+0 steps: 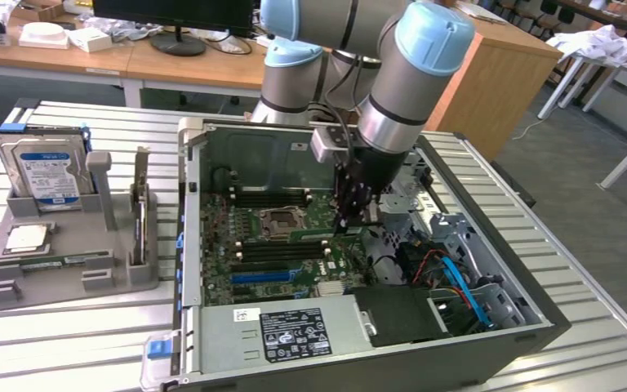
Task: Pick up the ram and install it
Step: 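Insert the ram into the slot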
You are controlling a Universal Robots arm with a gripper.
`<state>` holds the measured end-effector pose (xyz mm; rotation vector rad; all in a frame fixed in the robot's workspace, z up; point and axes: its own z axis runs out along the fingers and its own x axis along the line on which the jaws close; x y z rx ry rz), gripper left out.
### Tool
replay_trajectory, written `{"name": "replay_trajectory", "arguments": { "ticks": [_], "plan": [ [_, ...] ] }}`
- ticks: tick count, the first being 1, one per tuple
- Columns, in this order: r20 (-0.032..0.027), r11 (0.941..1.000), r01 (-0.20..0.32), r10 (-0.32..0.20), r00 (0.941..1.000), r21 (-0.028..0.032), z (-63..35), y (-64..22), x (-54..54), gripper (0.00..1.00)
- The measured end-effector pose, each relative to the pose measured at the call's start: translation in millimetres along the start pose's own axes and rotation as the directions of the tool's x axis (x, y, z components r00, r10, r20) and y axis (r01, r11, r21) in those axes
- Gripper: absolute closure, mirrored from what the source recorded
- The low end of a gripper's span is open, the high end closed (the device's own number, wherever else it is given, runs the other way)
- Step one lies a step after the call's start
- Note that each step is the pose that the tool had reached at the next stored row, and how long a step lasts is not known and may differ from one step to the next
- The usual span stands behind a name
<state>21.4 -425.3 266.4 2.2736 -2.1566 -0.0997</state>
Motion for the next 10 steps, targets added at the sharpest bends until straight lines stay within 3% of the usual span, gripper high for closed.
{"name": "replay_trajectory", "arguments": {
  "ticks": [10],
  "plan": [
    [0.0,1.0,0.0,0.0,1.0,0.0,2.5,-0.1,0.1,0.88]
  ]
}}
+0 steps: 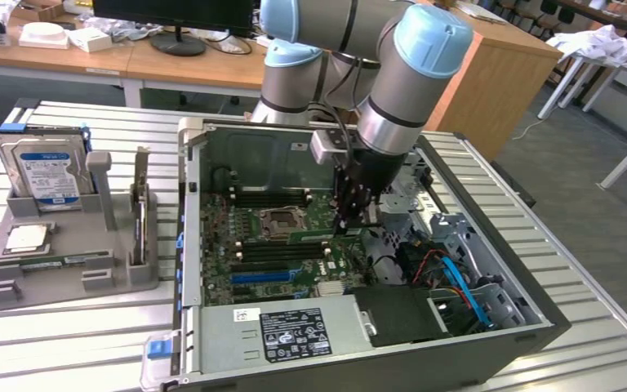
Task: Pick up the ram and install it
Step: 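Insert the ram into the slot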
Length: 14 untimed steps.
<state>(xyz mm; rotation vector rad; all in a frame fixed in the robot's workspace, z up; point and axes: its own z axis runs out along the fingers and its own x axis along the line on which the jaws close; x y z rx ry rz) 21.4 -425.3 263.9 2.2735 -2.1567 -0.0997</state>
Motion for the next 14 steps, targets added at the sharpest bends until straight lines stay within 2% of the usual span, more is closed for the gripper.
{"name": "replay_trajectory", "arguments": {
  "ticks": [14],
  "plan": [
    [0.0,1.0,0.0,0.0,1.0,0.0,3.2,-0.2,0.1,0.88]
  ]
}}
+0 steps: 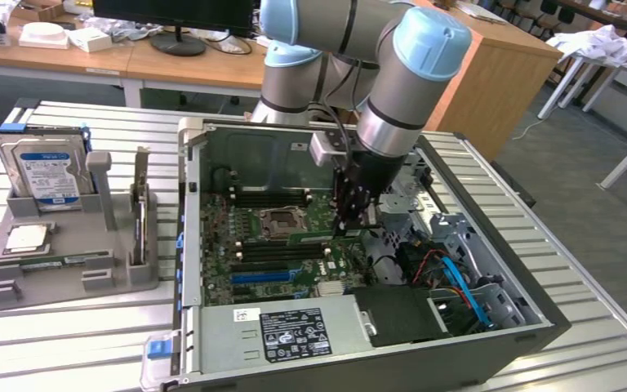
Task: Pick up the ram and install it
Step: 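Insert the ram into the slot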
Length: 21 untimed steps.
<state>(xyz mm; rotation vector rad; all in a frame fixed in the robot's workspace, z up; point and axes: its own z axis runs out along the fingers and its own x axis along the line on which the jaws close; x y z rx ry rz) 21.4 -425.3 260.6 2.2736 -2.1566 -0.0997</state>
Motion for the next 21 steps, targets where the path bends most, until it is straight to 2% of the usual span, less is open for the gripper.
{"name": "replay_trajectory", "arguments": {
  "ticks": [11,21],
  "plan": [
    [-0.0001,1.0,0.0,0.0,1.0,0.0,2.3,2.5,0.0,0.88],
    [0.0,1.0,0.0,0.0,1.0,0.0,5.6,15.8,-0.6,0.88]
  ]
}}
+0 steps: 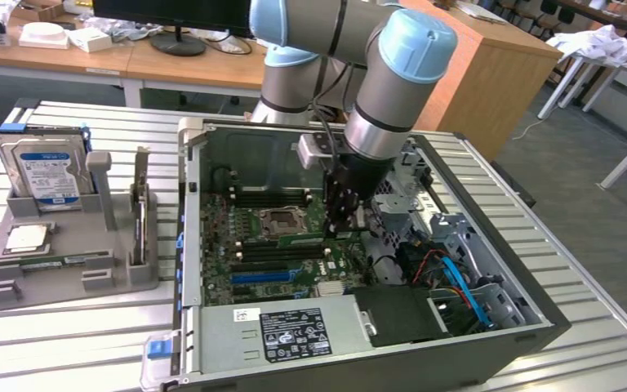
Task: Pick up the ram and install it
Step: 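Insert the ram into the slot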
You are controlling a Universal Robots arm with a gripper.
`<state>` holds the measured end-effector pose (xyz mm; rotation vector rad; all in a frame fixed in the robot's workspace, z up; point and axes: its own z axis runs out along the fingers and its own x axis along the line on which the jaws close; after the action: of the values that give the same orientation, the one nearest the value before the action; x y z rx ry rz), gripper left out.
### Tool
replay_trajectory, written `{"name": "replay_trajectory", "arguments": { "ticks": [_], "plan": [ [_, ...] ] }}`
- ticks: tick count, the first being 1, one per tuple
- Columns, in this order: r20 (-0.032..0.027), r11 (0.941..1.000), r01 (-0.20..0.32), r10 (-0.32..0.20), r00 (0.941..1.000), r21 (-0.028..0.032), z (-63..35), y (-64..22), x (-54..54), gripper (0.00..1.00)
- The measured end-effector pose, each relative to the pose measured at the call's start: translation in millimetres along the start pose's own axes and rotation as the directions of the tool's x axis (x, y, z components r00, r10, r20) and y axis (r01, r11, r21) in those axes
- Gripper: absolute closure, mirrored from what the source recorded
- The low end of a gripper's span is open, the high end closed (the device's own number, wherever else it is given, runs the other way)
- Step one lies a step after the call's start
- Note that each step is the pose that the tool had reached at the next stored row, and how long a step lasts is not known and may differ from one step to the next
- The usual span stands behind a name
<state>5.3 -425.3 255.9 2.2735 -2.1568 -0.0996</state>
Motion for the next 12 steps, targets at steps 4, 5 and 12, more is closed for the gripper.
{"name": "replay_trajectory", "arguments": {
  "ticks": [4,5,12],
  "plan": [
    [-0.0001,1.0,0.0,0.0,1.0,0.0,1.4,7.2,-0.3,0.88],
    [0.0,1.0,-0.001,0.001,1.0,0.0001,1.8,9.6,-0.4,0.88],
    [0.0012,0.9996,-0.029,0.029,0.9996,0.0013,4.5,18.6,-0.8,0.88]
  ]
}}
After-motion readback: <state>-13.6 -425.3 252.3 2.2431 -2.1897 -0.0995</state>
